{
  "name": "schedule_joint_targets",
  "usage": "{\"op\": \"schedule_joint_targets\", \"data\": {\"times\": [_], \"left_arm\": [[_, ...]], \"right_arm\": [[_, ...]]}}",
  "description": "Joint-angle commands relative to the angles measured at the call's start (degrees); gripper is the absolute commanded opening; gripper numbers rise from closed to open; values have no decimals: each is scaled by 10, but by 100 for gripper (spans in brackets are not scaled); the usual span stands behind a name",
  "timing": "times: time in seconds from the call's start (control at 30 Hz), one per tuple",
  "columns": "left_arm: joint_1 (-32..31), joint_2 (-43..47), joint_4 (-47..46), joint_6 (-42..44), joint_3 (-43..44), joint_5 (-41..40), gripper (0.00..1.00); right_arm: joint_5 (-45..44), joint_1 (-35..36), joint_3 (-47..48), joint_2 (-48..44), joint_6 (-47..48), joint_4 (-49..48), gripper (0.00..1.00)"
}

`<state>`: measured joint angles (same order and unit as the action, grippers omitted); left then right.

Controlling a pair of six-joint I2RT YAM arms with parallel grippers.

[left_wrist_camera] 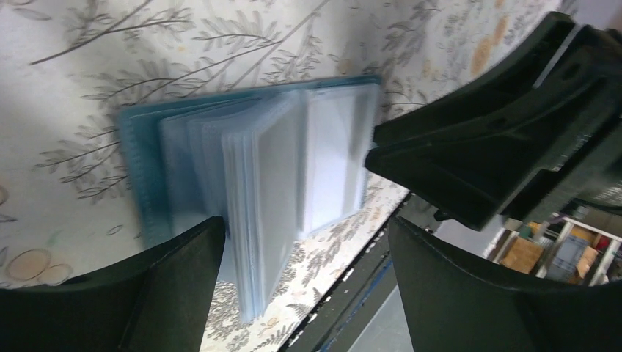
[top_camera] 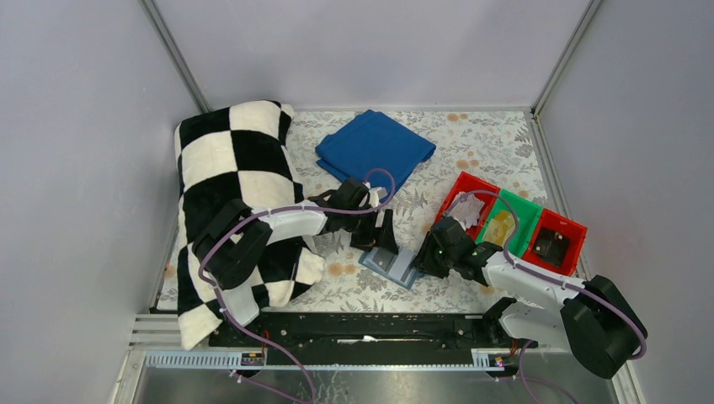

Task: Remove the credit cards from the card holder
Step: Remove the credit card from the card holder.

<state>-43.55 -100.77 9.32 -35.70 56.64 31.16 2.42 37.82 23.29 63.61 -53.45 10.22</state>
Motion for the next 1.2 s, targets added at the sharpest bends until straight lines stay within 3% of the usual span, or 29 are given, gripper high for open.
{"op": "schedule_joint_targets", "data": {"times": [0.0, 0.33, 0.83, 0.97, 1.17], "left_arm": [[-5, 17, -72, -31, 2, 95, 85], [-29, 41, -154, -103, -28, 135, 84], [-11, 57, -94, -65, -15, 78, 84], [17, 74, -94, -71, -30, 65, 84], [51, 114, -59, -66, -37, 22, 83]], "right_arm": [[-25, 4, -25, 27, -3, -15, 41], [-7, 4, -32, 33, -9, -30, 41], [-63, 3, -2, -109, -9, 83, 41], [-38, 4, 6, -113, -10, 40, 41], [36, 8, 25, -43, -17, -58, 39]]}}
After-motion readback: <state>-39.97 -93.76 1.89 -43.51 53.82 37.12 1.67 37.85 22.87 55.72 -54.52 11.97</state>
